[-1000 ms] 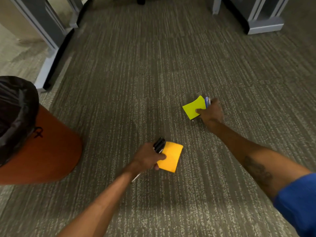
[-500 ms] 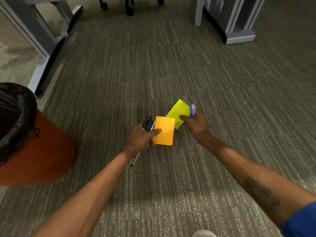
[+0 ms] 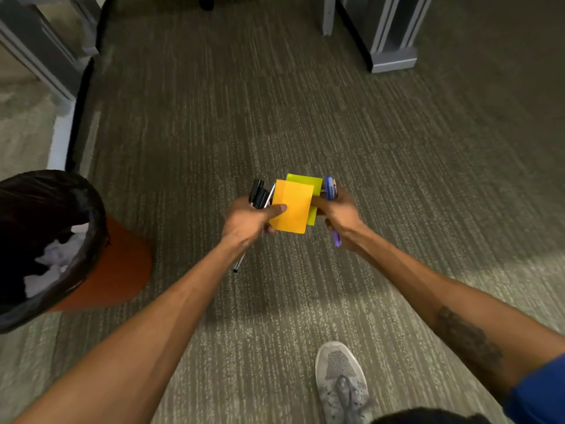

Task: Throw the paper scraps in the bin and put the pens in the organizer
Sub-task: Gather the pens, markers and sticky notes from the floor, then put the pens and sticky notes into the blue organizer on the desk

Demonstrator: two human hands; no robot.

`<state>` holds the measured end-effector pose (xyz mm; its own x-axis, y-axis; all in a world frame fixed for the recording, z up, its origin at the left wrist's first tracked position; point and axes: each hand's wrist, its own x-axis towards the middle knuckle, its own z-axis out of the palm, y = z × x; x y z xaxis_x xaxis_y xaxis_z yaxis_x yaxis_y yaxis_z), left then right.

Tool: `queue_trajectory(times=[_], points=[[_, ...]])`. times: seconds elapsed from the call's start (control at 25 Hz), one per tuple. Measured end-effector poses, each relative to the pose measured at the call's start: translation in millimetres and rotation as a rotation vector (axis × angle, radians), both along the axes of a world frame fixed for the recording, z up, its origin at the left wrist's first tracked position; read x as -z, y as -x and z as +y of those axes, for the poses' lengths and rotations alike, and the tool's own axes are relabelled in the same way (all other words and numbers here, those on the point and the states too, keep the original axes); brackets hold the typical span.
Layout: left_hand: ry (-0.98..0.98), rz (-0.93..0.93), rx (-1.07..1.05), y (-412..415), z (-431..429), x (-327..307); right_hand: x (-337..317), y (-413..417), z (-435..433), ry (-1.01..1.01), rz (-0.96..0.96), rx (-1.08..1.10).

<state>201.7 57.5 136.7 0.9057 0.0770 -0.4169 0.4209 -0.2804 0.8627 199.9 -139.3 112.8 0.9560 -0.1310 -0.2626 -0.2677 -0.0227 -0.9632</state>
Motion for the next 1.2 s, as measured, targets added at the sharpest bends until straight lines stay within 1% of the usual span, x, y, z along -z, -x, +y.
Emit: queue_trajectory(times=[0.12, 0.28, 0.44, 0.52, 0.64, 0.76, 0.92, 1.2], points=[[-0.001, 0.041, 0.009, 16.3, 0.7, -56.1, -53.4, 20.6, -7.1, 0.031, 0.075, -0.034], [0.059, 0.058, -0.013, 32.2, -6.8, -135.6, -128.5, 45.4, -0.7, -0.108, 0.054, -0.025], [0.009, 0.055, -0.011, 38.9, -13.0, -217.9, -212.6, 61.6, 6.7, -0.146, 0.089, 0.033], [0.022, 0.051, -0.012, 39.8, -14.3, -255.8, -251.9, 67.0, 8.2, -0.158, 0.043, 0.031], [0.128, 0.034, -0.037, 41.7, -12.2, -309.1, -307.1, 70.5, 7.1, -0.172, -0.033, 0.073], [0.15, 0.006, -0.074, 45.8, -4.6, -365.5, -366.5, 76.1, 4.5, -0.146, -0.038, 0.111], [0.313, 0.045, -0.153, 52.3, 0.9, -439.4, -444.0, 86.9, 6.2, -0.123, -0.042, 0.101], [0.693, 0.259, -0.234, 62.8, -4.9, -560.9, -575.5, 102.9, 10.7, -0.14, -0.141, 0.104]])
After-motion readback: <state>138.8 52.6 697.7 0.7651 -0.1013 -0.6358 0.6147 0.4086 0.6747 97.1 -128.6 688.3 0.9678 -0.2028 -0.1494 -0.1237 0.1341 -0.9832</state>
